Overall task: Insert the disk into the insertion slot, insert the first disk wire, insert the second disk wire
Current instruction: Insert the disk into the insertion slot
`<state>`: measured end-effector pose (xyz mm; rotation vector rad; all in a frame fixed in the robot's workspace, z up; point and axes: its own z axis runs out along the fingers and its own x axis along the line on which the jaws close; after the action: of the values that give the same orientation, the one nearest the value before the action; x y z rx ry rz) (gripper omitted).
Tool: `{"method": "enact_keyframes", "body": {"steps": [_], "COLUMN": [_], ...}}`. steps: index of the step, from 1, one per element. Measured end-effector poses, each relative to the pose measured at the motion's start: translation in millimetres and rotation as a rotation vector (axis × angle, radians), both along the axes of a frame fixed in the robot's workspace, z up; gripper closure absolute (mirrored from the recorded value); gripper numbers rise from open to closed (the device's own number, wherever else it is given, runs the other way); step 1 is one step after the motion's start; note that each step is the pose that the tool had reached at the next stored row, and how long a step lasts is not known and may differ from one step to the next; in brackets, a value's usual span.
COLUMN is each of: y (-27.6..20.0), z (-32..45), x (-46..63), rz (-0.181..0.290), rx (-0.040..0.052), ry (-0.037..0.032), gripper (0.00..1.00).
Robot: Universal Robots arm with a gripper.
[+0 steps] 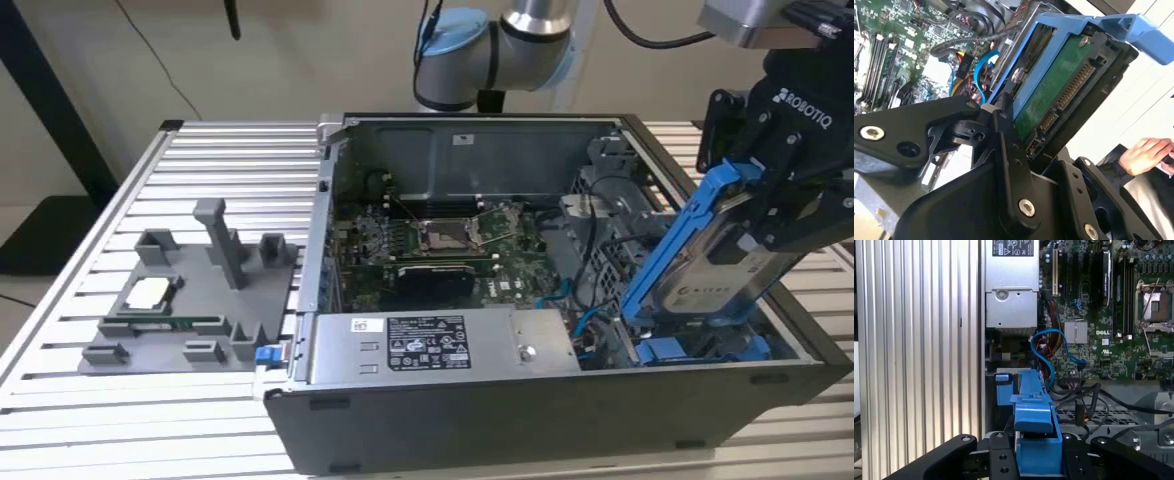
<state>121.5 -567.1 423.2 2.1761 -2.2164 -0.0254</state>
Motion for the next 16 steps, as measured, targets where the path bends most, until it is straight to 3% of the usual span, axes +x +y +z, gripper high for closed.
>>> {"method": "enact_keyframes", "body": {"steps": [16], "y": [-0.2], "z": [-16.5], "x": [7.3], "rz": [0.007], "rx": [0.0002], "ry": [-0.0047], "gripper": [0.67]}}
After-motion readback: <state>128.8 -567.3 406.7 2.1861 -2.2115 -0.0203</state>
